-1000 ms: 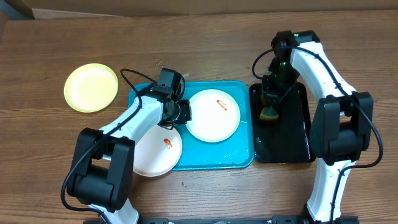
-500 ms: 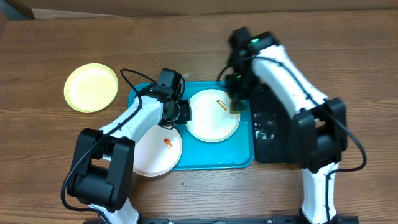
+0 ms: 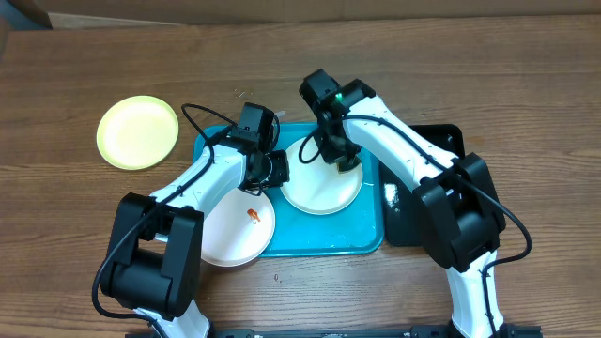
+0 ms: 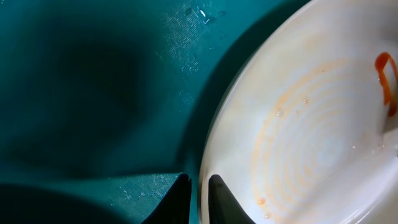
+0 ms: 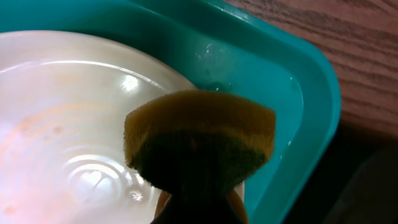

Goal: Clean dirty plates on tray and stack at the side
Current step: 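Carry the sponge to the held white plate and scrub its surface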

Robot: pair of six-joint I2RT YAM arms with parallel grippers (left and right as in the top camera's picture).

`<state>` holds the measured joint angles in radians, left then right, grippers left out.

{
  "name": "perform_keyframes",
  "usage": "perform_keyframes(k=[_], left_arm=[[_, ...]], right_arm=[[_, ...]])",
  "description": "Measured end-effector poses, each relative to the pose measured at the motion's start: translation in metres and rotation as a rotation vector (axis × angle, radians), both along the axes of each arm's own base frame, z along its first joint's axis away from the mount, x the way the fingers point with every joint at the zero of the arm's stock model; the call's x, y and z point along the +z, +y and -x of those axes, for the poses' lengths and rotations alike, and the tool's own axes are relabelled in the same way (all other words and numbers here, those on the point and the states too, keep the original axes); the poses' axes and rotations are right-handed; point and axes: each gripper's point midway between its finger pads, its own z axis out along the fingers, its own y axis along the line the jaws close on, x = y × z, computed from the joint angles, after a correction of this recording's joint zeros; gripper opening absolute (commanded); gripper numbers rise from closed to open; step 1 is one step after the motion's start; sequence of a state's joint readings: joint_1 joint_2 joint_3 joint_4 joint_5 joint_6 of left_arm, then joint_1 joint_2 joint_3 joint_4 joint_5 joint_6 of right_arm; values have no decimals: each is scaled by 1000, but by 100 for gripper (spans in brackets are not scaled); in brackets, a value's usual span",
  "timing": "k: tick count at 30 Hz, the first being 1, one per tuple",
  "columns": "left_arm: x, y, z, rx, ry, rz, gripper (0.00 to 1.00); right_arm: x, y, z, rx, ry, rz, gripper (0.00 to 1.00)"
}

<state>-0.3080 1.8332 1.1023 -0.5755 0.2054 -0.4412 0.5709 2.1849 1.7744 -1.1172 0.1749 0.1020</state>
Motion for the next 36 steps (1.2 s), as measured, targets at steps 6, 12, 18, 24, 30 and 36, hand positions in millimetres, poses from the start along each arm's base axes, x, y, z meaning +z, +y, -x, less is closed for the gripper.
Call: perform_keyframes(k=[6,12,18,24,30,36], left_arm=[[0,0,0,0,0,0,13],[0,0,0,0,0,0,8],[0,0,0,0,0,0,7],[0,1,0,1,-1,-4,7],[0,2,0,3,-3,-12,7],[-1,3,-1,5,-3,-18,8]], right_arm=[[-23,-1,-5,42,-39,6,4],[-32,-1,-9,50,-86,-9,4],[-33,4,-4,59,-64,-49,9],[-34,10,0,60,-31,-107,8],[-34,17,6,67,2,-155,5],[-33,27,18,77,62,-218,4]])
